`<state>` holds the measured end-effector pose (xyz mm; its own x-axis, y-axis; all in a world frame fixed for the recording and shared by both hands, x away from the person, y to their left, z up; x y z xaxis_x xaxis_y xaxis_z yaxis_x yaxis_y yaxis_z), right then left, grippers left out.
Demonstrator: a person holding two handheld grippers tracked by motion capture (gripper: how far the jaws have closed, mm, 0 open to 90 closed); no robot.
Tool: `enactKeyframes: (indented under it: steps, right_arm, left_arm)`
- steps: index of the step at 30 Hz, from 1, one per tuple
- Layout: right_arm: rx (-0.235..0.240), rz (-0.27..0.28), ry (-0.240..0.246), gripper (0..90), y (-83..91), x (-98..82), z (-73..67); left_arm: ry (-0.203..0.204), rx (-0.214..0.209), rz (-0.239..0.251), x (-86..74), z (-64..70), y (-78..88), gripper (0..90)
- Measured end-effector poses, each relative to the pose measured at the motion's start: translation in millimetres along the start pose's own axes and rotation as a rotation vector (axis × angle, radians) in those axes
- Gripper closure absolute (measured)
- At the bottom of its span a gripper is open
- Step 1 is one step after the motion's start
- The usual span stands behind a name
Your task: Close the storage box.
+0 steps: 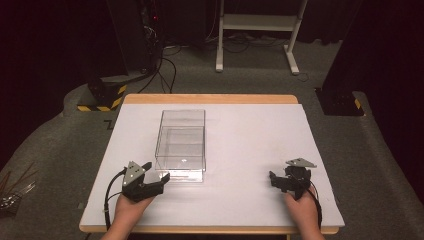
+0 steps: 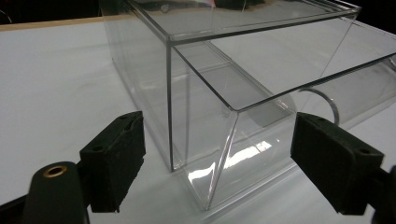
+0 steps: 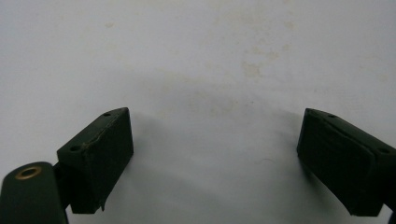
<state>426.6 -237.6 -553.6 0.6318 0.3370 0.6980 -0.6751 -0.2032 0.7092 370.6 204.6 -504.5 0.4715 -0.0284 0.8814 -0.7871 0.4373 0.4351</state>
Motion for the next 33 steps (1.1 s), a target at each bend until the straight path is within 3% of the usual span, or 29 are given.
enactKeyframes:
  steps: [19, 33]
  right_arm:
    - [0.001, 0.001, 0.002, 10.5, 0.0, 0.1, 0.2]
    - [0.001, 0.001, 0.002, 10.5, 0.0, 0.1, 0.2]
  left_arm:
    - [0.011, 0.056, 0.014, 12.9, -13.5, -25.6, 16.3]
    - [0.045, 0.083, -0.009, 12.4, -23.5, -41.1, 18.2]
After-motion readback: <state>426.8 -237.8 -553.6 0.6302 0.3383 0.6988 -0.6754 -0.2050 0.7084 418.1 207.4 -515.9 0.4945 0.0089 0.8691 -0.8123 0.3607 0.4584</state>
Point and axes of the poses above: each handheld gripper's, and its own axes: y roughly backward along the jaws, x roughly out of its top, z roughly to its right, the point moved 7 cm from there along -y, roughly forward along the jaws, and after that the axes turned 7 degrees about y, right-handed, at the moved point
